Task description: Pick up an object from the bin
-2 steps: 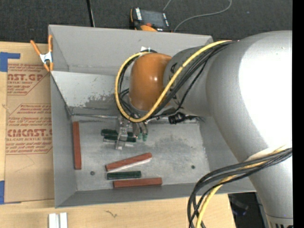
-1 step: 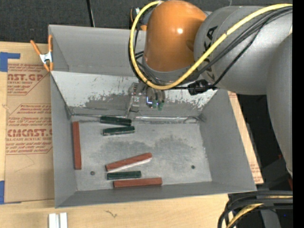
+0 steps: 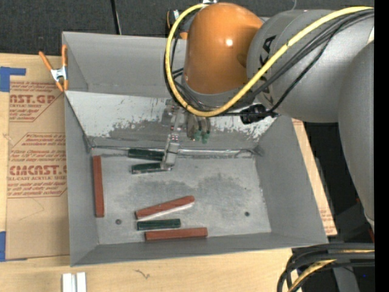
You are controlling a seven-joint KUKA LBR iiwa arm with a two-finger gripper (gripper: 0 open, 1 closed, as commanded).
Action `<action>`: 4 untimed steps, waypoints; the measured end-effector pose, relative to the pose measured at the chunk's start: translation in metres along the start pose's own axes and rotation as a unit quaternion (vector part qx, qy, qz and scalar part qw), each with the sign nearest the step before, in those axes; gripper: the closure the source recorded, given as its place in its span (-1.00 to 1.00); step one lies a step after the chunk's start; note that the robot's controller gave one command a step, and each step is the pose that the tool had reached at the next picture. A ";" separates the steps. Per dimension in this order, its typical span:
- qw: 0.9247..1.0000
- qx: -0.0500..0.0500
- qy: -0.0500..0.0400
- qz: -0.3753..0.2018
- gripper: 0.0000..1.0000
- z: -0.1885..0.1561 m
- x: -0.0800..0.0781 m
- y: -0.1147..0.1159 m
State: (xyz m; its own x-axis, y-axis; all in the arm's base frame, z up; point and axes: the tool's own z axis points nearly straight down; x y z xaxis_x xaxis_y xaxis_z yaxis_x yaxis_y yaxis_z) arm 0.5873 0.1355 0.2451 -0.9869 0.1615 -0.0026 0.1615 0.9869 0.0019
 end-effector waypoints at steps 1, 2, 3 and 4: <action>0.993 0.002 0.005 -0.116 -1.00 0.146 0.052 -0.036; 0.974 0.000 0.002 -0.226 -1.00 0.176 0.086 -0.039; 0.974 0.000 0.003 -0.225 1.00 0.172 0.085 -0.039; 0.970 0.000 -0.004 -0.242 1.00 0.007 0.063 -0.005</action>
Offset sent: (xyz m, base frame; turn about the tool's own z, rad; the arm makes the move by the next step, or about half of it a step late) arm -0.0545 -0.0264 -0.1417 -0.2310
